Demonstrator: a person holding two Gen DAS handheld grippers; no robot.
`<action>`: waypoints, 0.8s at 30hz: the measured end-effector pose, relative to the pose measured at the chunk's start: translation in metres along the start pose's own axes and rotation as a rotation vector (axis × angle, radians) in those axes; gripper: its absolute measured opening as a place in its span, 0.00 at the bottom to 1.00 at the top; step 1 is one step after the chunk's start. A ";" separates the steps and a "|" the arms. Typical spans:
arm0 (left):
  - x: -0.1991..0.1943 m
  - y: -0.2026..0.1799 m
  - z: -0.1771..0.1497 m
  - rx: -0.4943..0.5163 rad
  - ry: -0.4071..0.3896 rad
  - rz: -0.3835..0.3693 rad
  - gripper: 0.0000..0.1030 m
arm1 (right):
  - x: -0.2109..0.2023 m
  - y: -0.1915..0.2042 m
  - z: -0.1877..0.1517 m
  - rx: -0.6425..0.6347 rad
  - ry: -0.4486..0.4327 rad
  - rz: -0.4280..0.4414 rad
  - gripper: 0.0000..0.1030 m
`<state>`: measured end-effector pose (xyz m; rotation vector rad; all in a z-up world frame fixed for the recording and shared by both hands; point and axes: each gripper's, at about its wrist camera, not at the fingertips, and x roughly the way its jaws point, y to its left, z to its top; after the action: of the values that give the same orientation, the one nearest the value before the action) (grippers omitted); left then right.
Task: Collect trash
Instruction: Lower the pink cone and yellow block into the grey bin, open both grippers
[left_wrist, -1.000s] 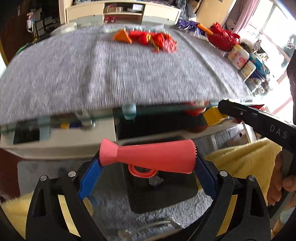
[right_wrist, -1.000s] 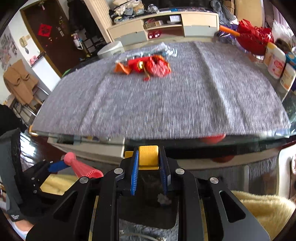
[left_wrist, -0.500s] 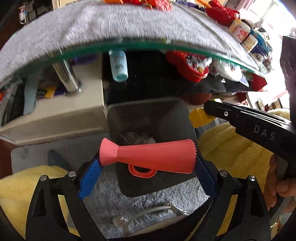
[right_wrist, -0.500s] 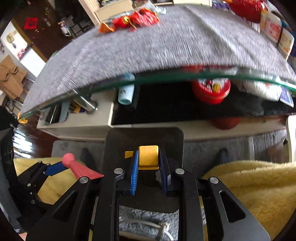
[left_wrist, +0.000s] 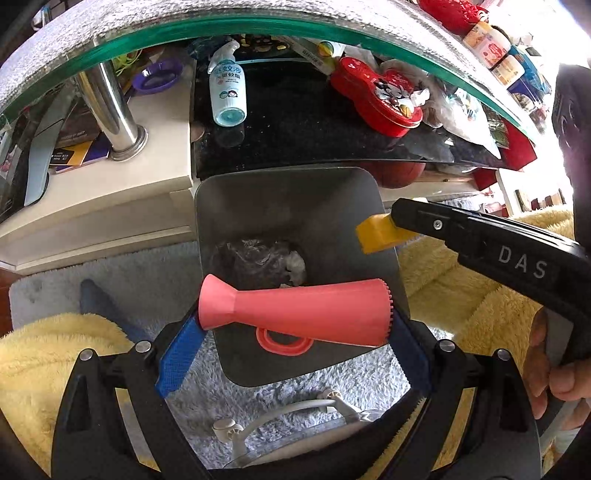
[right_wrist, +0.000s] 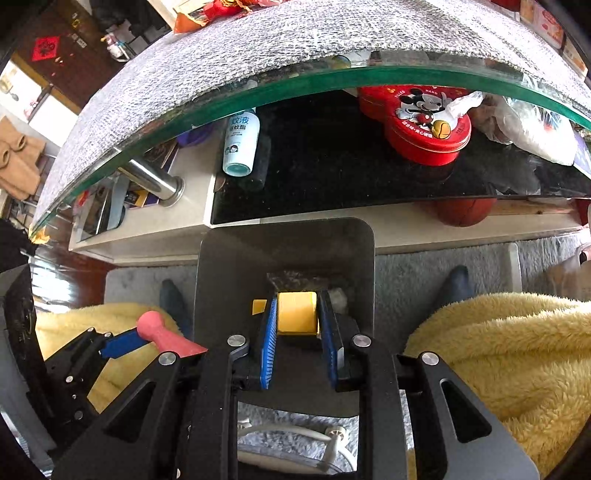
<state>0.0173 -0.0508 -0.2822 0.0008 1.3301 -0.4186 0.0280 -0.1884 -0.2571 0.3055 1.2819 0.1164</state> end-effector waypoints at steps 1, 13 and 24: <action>0.000 0.001 0.001 -0.001 0.000 0.004 0.85 | 0.000 0.000 0.001 0.001 -0.001 -0.001 0.24; -0.007 0.003 0.008 0.001 -0.019 0.031 0.92 | -0.012 -0.007 0.014 0.016 -0.048 -0.038 0.79; -0.044 0.017 0.032 -0.034 -0.084 0.047 0.92 | -0.055 -0.015 0.049 0.038 -0.154 -0.049 0.87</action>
<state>0.0450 -0.0300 -0.2369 -0.0141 1.2522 -0.3525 0.0581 -0.2243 -0.1985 0.3095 1.1384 0.0267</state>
